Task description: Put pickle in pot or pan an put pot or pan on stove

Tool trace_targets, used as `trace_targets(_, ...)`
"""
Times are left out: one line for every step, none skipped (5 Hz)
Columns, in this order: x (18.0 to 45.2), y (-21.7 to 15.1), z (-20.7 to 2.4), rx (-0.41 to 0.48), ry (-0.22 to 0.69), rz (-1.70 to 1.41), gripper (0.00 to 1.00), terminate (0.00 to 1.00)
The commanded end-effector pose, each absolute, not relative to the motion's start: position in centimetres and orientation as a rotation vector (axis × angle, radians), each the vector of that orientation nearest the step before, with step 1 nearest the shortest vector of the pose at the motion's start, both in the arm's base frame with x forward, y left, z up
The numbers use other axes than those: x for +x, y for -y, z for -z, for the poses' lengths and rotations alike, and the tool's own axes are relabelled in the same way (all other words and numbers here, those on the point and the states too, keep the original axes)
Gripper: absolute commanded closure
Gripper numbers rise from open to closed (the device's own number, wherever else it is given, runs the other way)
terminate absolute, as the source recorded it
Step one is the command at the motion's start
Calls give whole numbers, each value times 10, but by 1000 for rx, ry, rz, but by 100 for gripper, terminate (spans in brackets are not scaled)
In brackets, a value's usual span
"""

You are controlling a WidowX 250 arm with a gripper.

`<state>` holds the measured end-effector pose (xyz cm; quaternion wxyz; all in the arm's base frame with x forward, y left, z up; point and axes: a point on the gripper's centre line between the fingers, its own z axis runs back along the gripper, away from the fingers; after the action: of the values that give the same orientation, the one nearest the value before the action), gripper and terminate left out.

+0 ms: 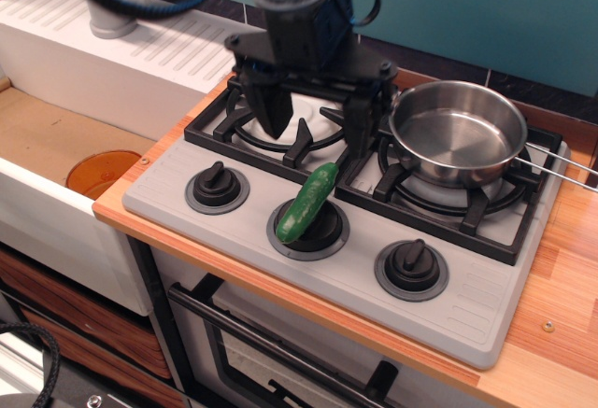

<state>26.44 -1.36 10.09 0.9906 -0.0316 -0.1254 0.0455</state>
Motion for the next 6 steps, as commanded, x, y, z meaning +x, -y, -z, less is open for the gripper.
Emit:
trace_targets(270, 7, -89, -75, 351, -77, 0, 0)
trace_targets(270, 5, -78, -74, 377, -73, 0, 0)
trace_targets(268, 5, -69, -80, 400, -71, 0, 0)
trace_targets(268, 6, -64, -73, 418, -70, 0, 0)
trace_targets(266, 5, -60, -66, 434, -65, 0, 0)
trace_targets(264, 9, -55, -64, 447, -76, 0, 0)
